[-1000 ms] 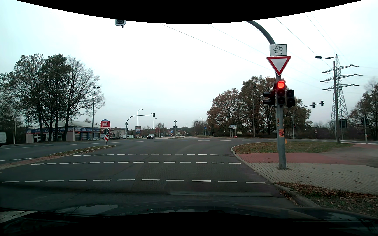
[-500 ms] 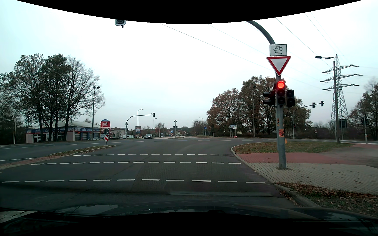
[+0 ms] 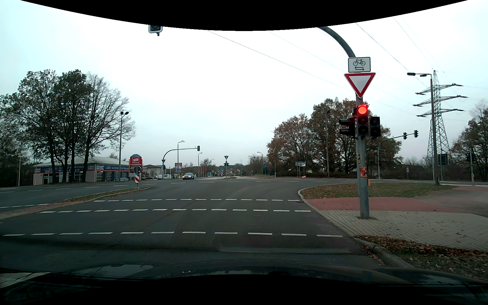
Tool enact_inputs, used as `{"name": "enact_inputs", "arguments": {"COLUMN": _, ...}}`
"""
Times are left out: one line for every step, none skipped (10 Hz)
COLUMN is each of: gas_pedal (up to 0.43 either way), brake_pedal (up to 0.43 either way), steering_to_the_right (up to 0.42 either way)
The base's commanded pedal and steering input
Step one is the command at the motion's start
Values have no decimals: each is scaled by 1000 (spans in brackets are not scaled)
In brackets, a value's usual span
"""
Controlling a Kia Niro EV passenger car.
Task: Follow the waypoints while adhering to traffic rules and regulations
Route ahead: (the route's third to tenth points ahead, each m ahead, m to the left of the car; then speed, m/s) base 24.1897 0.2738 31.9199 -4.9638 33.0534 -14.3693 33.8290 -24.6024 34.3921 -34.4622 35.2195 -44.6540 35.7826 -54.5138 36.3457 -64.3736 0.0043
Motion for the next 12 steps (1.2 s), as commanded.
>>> {"name": "enact_inputs", "arguments": {"gas_pedal": 0, "brake_pedal": 366, "steering_to_the_right": 3}}
{"name": "enact_inputs", "arguments": {"gas_pedal": 0, "brake_pedal": 366, "steering_to_the_right": 4}}
{"name": "enact_inputs", "arguments": {"gas_pedal": 0, "brake_pedal": 366, "steering_to_the_right": 4}}
{"name": "enact_inputs", "arguments": {"gas_pedal": 0, "brake_pedal": 360, "steering_to_the_right": 3}}
{"name": "enact_inputs", "arguments": {"gas_pedal": 0, "brake_pedal": 366, "steering_to_the_right": 4}}
{"name": "enact_inputs", "arguments": {"gas_pedal": 0, "brake_pedal": 366, "steering_to_the_right": 4}}
{"name": "enact_inputs", "arguments": {"gas_pedal": 0, "brake_pedal": 366, "steering_to_the_right": 4}}
{"name": "enact_inputs", "arguments": {"gas_pedal": 0, "brake_pedal": 366, "steering_to_the_right": 3}}
{"name": "enact_inputs", "arguments": {"gas_pedal": 0, "brake_pedal": 366, "steering_to_the_right": 4}}
{"name": "enact_inputs", "arguments": {"gas_pedal": 0, "brake_pedal": 366, "steering_to_the_right": 3}}
{"name": "enact_inputs", "arguments": {"gas_pedal": 0, "brake_pedal": 366, "steering_to_the_right": 3}}
{"name": "enact_inputs", "arguments": {"gas_pedal": 0, "brake_pedal": 366, "steering_to_the_right": 4}}
